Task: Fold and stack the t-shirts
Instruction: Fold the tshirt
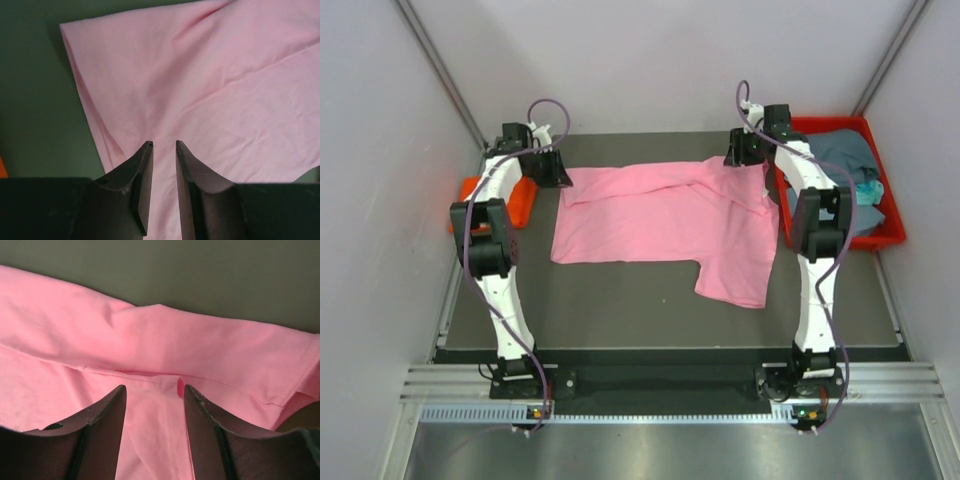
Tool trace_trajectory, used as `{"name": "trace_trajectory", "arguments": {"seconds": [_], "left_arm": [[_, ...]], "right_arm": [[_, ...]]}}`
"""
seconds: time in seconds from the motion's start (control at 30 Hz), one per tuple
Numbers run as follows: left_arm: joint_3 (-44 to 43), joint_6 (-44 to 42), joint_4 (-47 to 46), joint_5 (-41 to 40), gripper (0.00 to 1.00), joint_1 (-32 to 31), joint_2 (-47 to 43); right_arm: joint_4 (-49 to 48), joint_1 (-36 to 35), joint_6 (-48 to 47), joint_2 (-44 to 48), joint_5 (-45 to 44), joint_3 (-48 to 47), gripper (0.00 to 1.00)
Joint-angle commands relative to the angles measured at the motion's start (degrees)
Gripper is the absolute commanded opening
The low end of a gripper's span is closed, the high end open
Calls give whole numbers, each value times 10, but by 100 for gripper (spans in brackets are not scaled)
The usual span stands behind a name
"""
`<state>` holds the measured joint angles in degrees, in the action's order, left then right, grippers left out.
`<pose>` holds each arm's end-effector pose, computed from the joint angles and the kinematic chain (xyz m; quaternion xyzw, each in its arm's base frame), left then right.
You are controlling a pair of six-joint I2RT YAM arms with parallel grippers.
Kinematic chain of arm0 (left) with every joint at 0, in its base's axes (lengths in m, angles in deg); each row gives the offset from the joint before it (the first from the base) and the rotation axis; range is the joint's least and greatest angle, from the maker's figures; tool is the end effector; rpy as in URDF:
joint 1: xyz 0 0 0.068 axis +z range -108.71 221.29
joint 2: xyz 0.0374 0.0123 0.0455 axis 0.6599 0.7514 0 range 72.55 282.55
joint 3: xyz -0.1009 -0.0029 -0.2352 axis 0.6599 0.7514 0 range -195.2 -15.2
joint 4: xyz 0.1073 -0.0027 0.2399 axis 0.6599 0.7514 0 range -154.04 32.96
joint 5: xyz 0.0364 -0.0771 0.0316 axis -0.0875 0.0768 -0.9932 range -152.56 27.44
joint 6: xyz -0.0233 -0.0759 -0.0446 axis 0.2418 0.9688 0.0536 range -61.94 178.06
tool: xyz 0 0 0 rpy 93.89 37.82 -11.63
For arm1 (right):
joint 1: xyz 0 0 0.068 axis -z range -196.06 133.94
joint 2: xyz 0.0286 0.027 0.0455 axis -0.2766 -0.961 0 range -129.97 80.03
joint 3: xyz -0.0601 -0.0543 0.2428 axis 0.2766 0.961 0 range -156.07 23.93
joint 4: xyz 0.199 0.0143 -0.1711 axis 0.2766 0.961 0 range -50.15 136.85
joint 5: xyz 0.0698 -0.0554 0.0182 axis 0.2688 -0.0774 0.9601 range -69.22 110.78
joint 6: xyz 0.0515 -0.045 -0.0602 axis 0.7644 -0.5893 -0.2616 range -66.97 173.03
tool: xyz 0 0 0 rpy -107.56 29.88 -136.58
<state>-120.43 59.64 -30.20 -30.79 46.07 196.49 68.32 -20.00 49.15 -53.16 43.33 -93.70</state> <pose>0.4993 -0.0014 0.1821 0.0372 0.9143 -0.2506 0.3159 0.5463 0.0689 0.1812 -0.1377 0.8955 0.1802 0.3829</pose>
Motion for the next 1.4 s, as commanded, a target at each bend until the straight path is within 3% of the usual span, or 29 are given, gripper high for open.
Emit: {"name": "trace_trajectory", "arguments": {"seconds": [0.0, 0.3, 0.93, 1.03, 1.07, 1.2, 1.27, 1.37], "left_arm": [[-19, -27, 20, -19, 31, 2, 13], [-24, -32, 26, -28, 39, 5, 49], [-6, -18, 18, -33, 39, 5, 53], [-3, -17, 18, -36, 39, 4, 50], [-3, -17, 18, -37, 39, 4, 49], [6, -17, 18, -45, 39, 4, 45], [12, -17, 18, -43, 39, 4, 43], [17, -17, 15, -41, 39, 4, 45]], "right_arm": [[24, 16, 35, -14, 39, -77, 51], [29, 23, 27, -16, 45, -58, 52], [26, 26, 36, -71, 58, -61, 48], [19, 25, 54, -82, 58, -70, 40], [19, 26, 55, -86, 58, -73, 30], [14, 25, 59, -84, 57, -75, 7], [14, 25, 56, -75, 56, -73, 1], [18, 26, 53, -53, 54, -57, 0]]}}
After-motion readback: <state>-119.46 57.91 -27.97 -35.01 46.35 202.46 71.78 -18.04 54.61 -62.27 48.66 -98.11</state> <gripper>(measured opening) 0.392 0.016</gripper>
